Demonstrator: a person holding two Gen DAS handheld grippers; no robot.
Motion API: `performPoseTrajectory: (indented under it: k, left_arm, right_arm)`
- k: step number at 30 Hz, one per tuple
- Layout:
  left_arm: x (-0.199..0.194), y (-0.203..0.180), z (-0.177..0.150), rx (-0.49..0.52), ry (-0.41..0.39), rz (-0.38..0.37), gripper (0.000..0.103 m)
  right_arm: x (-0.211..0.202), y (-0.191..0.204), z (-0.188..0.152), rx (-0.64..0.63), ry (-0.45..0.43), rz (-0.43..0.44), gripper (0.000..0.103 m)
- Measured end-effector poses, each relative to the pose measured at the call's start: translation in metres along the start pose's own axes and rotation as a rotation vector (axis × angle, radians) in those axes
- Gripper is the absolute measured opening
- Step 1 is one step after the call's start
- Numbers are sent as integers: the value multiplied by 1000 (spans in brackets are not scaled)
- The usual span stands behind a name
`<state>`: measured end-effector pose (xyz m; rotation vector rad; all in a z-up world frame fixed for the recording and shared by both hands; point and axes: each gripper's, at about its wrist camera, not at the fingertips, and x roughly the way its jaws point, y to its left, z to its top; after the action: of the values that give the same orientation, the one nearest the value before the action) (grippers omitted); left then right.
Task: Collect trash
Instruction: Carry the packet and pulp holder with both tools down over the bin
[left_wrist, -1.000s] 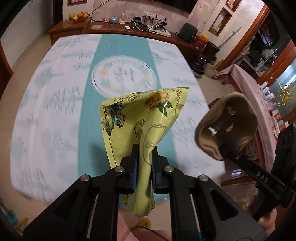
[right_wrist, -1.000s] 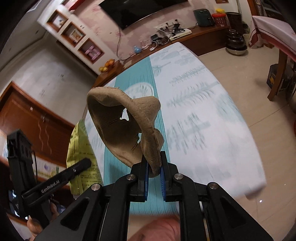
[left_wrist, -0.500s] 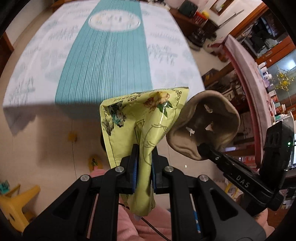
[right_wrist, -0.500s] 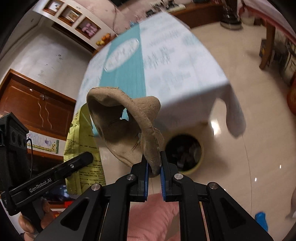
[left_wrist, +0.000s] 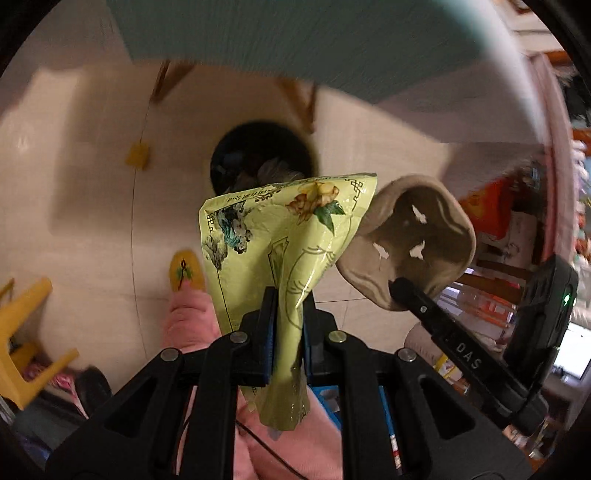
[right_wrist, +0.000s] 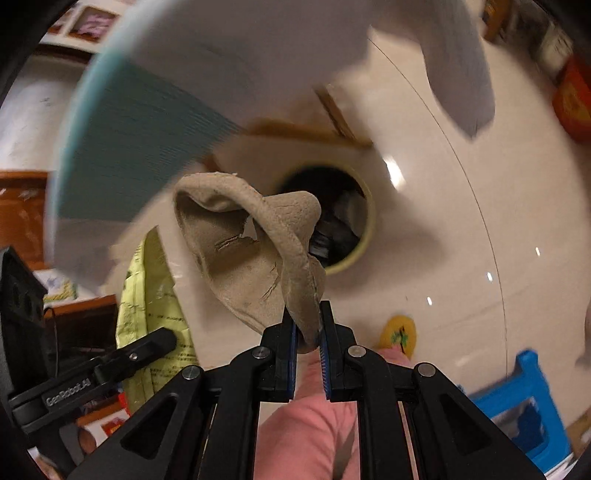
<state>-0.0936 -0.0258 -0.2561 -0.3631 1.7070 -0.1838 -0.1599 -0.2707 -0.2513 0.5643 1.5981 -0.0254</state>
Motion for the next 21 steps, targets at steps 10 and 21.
performPoseTrajectory:
  k: [10, 21]
  left_arm:
    - [141, 33, 58, -103, 101, 53, 9]
    - [216, 31, 120, -70, 151, 105, 13]
  right_arm:
    - [154, -44, 14, 125, 56, -94, 10]
    - [243, -39, 73, 128, 76, -155, 10]
